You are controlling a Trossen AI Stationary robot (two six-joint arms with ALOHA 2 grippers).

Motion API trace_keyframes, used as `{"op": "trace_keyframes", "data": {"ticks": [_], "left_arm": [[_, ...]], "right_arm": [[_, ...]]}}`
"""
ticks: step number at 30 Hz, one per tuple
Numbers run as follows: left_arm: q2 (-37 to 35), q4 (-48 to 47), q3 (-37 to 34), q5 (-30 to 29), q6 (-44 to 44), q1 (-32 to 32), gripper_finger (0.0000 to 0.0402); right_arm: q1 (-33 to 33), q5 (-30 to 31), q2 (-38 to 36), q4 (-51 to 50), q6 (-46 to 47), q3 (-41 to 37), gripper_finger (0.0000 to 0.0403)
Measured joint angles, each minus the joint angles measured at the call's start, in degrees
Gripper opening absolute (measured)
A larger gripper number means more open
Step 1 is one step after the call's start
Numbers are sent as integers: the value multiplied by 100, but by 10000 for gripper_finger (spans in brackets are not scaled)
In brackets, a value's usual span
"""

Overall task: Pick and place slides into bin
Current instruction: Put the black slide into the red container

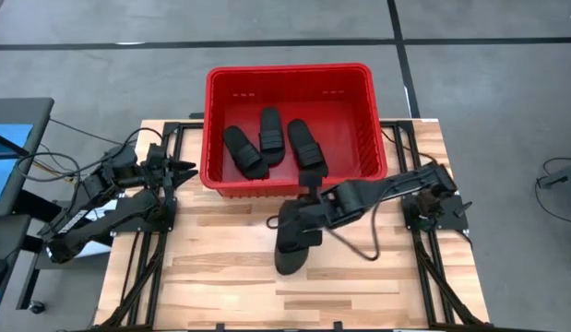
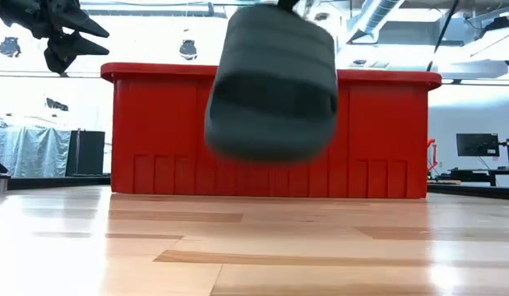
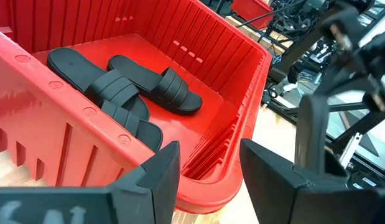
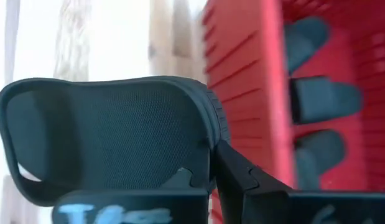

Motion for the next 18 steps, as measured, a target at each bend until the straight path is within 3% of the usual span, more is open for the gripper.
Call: {"op": "trace_keyframes", "data": {"ticks": [10,18], "left_arm": [[-1,1,0,0,100,0,157],[-1,2,0,0,105,0,157]], "right_arm": [[-1,736,-913,15,-447,9,0],[-228,1849,-1661,28,-903,9,0]]}}
